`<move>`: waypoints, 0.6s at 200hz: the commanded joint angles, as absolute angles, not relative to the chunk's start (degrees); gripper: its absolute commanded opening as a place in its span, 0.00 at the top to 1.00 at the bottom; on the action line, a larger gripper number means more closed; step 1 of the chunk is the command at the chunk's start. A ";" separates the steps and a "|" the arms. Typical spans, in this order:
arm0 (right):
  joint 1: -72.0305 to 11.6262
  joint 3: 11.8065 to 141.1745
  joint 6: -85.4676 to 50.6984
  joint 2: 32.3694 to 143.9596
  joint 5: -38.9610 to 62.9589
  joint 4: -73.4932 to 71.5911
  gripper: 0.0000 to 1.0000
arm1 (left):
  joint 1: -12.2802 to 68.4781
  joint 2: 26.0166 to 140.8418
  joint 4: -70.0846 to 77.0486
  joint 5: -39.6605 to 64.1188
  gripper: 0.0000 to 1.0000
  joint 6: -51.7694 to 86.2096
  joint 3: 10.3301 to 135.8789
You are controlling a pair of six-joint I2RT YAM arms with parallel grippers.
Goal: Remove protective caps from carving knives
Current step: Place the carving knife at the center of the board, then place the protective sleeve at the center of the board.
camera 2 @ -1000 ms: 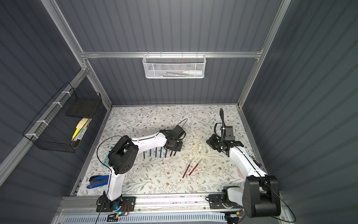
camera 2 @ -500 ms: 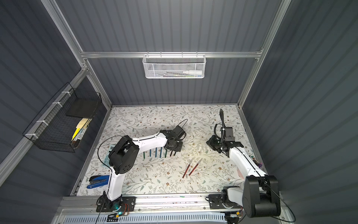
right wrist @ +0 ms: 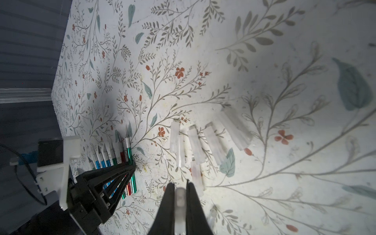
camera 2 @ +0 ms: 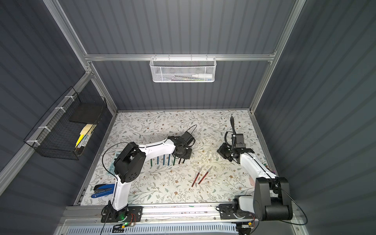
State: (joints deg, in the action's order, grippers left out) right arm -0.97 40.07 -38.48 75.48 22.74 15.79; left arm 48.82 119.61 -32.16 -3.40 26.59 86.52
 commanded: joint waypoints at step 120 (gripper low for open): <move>0.88 42.99 -35.99 87.33 20.16 15.22 0.85 | 47.00 98.63 -21.95 0.87 0.55 23.30 76.22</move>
